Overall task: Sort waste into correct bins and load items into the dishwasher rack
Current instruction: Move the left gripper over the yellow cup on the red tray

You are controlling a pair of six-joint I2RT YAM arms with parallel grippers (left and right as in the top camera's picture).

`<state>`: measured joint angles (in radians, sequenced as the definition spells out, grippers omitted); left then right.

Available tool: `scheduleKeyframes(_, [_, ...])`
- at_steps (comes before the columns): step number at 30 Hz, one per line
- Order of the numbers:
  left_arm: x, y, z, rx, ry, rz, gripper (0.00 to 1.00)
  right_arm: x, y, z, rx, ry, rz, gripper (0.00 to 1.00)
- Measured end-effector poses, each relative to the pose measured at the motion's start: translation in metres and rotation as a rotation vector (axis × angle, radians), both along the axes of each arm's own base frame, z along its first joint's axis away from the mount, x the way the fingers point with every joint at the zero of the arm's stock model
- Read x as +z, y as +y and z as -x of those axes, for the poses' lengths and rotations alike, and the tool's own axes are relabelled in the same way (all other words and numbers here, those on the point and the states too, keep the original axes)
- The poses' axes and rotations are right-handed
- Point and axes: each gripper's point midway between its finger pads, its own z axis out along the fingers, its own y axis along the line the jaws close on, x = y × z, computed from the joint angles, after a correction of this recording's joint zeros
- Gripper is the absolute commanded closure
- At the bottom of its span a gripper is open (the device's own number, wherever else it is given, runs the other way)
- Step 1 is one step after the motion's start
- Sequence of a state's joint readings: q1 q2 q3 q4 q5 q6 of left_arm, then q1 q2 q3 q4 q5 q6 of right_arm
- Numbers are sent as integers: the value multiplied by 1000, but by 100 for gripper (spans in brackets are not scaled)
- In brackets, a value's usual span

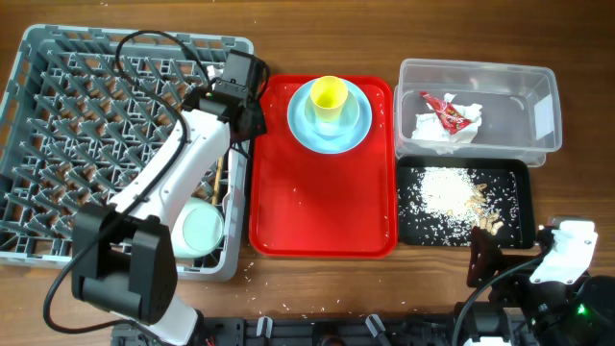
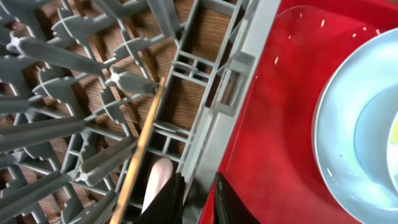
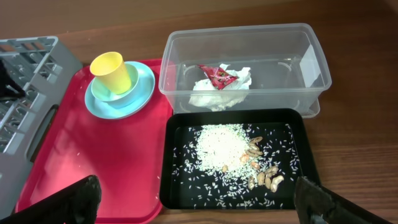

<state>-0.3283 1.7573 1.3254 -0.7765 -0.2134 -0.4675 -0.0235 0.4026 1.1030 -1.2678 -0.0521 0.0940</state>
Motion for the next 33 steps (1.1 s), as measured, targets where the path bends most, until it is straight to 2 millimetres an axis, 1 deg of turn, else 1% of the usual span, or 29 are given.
scheduleKeyframes(4, [-4,1,1,-79,23,-39,78,0,0,0,0,0,0,0])
scheduleKeyframes(10, [-10,0,3,-107,32,-44,87,0,0,0,0,0,0,0])
scheduleKeyframes(17, [-8,-1,-4,-115,2,-40,88,0,0,0,0,0,0,0])
scheduleKeyframes(33, [-9,-4,-4,-124,5,-13,91,0,0,0,0,0,0,0])
